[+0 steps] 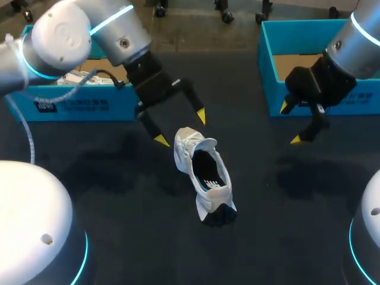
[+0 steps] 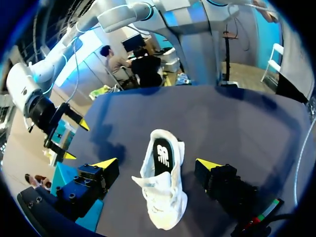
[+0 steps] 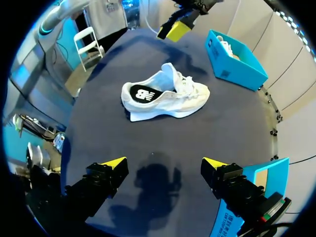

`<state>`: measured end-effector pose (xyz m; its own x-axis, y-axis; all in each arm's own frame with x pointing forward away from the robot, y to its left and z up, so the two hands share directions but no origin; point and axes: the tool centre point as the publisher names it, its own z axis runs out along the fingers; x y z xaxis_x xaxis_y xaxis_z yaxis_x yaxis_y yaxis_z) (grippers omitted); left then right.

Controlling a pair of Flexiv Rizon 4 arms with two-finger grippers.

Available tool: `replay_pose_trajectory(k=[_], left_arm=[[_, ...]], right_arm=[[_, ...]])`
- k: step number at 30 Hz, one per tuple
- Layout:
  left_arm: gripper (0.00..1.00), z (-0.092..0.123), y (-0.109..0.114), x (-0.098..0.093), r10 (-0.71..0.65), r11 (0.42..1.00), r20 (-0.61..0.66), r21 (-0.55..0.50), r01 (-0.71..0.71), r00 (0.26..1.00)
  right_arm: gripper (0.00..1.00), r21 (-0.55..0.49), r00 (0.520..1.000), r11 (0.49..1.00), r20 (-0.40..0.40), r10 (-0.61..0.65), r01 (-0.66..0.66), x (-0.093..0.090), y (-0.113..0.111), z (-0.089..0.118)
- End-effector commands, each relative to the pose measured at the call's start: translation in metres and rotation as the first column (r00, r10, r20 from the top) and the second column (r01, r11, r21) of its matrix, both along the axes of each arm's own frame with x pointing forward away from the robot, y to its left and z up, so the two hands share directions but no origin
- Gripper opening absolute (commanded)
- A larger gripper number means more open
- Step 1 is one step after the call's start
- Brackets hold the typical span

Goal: Take the shoe out of the shoebox, open the shoe tongue, remove and reinsert the insole, then place the shoe into the shoebox

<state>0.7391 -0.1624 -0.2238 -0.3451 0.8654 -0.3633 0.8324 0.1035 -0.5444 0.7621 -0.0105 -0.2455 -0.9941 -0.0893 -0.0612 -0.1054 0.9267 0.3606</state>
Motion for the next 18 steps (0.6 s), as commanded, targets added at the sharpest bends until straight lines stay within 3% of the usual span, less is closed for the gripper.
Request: replay_pose_trajectory(k=[1,3,4,7,8,10,18], left_arm=[[1.0,0.012,-0.004,0.01,-0.058,0.996,0.002,0.072,0.058,0.998],[1.0,0.013,-0.005,0.011,-0.062,0.995,0.007,0.079,0.061,0.998],[0.91,0.014,-0.006,0.012,-0.085,0.993,0.008,0.086,0.084,0.996],[0.39,0.014,-0.009,0.015,-0.112,0.987,0.018,0.114,0.109,0.994],[0.32,0.014,-0.01,0.016,-0.117,0.986,0.021,0.119,0.114,0.993],[0.02,0.014,-0.013,0.017,-0.144,0.981,0.025,0.136,0.139,0.989],[0.0,0.001,-0.023,0.019,-0.199,0.965,0.066,0.189,0.184,0.978]], right_arm=[[1.0,0.002,1.0,1.0,0.005,-0.001,0.001,-0.003,-0.002,0.0],[1.0,0.002,1.0,1.0,0.005,-0.001,0.001,-0.003,-0.002,0.0],[1.0,0.002,1.0,1.0,0.005,-0.001,0.001,-0.003,-0.002,0.0],[1.0,0.002,1.0,1.0,0.005,-0.001,0.001,-0.003,-0.002,0.0],[1.0,0.002,1.0,1.0,0.005,-0.001,0.001,-0.003,-0.002,0.0],[1.0,0.002,1.0,1.0,0.005,-0.001,0.001,-0.003,-0.002,0.0],[1.0,0.002,1.0,1.0,0.005,-0.001,0.001,-0.003,-0.002,0.0]])
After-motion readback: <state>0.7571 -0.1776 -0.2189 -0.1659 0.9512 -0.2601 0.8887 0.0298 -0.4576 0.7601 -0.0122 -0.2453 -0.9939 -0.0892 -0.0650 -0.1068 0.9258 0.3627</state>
